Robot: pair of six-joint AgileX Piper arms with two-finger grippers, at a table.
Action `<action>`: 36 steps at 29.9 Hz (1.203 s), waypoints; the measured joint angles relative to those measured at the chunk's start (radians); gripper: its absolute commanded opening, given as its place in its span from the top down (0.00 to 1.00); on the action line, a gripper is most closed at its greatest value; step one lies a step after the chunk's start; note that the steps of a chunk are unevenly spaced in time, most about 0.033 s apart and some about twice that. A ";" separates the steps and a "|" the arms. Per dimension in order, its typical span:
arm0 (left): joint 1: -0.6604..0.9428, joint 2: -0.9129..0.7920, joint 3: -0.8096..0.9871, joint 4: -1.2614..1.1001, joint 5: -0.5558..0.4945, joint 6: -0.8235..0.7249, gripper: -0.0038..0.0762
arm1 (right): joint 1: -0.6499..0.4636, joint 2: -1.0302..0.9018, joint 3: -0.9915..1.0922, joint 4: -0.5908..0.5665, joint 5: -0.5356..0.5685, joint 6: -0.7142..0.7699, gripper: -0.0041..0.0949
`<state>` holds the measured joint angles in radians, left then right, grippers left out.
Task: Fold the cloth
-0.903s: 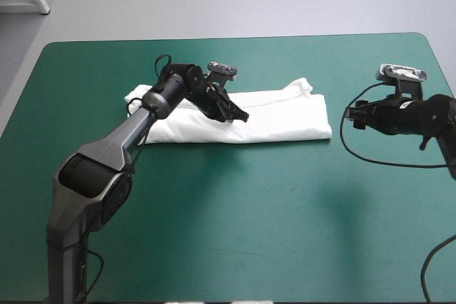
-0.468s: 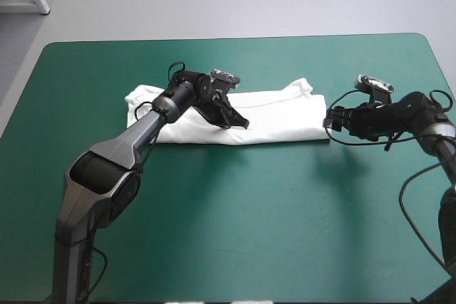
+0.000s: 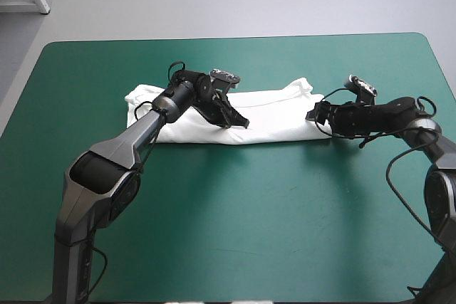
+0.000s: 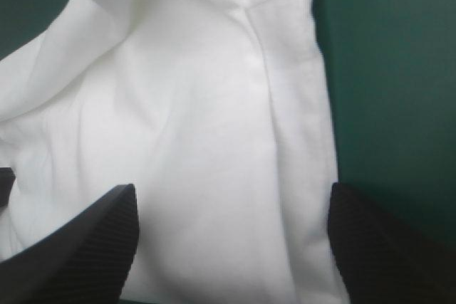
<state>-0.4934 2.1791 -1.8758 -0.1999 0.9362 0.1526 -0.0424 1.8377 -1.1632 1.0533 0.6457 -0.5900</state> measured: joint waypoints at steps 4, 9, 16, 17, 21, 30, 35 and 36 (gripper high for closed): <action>0.000 0.000 0.000 0.000 0.000 0.000 0.93 | 0.041 0.012 -0.005 0.029 -0.022 -0.014 0.36; 0.000 0.000 0.000 0.000 0.000 -0.003 0.93 | 0.075 0.029 -0.009 0.034 -0.049 -0.017 0.71; 0.000 0.000 0.000 0.003 0.002 -0.004 0.93 | 0.080 0.041 -0.006 0.034 -0.068 -0.035 0.97; 0.000 0.000 0.000 0.007 0.003 -0.004 0.93 | 0.081 0.041 -0.008 0.034 -0.068 -0.037 0.97; 0.000 0.000 0.000 0.009 0.005 -0.004 0.93 | 0.081 0.027 -0.031 0.023 -0.042 -0.048 0.97; 0.000 0.000 0.000 0.011 0.006 -0.004 0.93 | 0.127 -0.050 -0.220 0.004 0.108 -0.015 0.97; 0.000 0.000 0.000 0.012 0.007 -0.004 0.93 | 0.215 -0.050 -0.334 -0.063 0.147 0.058 0.97; 0.000 0.000 0.000 0.012 0.007 -0.004 0.93 | 0.234 -0.050 -0.351 -0.083 0.150 0.073 0.97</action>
<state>-0.4934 2.1791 -1.8758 -0.1883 0.9431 0.1482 0.1920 1.7875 -1.5143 0.9698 0.7957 -0.5166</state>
